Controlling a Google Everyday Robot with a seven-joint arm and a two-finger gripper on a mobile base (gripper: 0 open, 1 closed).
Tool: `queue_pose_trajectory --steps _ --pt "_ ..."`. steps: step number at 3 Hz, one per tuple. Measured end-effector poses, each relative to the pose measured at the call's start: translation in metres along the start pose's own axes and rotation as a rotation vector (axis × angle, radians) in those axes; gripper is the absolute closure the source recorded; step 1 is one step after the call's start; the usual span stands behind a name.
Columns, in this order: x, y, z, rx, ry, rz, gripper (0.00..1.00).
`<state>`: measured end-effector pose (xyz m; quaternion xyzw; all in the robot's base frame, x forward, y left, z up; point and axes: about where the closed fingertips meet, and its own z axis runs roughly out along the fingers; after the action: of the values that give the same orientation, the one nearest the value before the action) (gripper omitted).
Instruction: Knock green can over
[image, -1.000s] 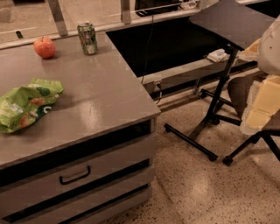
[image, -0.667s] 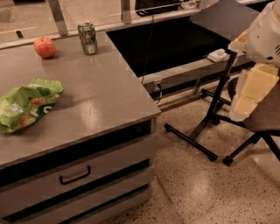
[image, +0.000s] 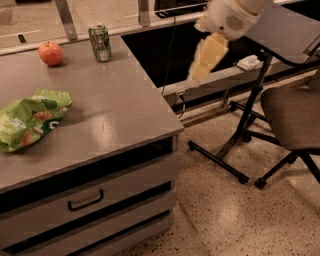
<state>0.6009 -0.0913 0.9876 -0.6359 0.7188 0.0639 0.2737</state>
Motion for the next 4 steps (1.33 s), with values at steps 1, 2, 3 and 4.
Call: queue_pose_trajectory --steps 1,2,3,4 --pt "-0.052 -0.052 0.036 0.076 -0.108 0.034 0.0" --pt "-0.063 -0.067 0.038 0.13 -0.148 0.041 0.0" --pt "-0.064 -0.067 0.04 0.127 -0.149 0.038 0.0" --pt "-0.093 -0.087 0.061 0.129 -0.239 0.017 0.0"
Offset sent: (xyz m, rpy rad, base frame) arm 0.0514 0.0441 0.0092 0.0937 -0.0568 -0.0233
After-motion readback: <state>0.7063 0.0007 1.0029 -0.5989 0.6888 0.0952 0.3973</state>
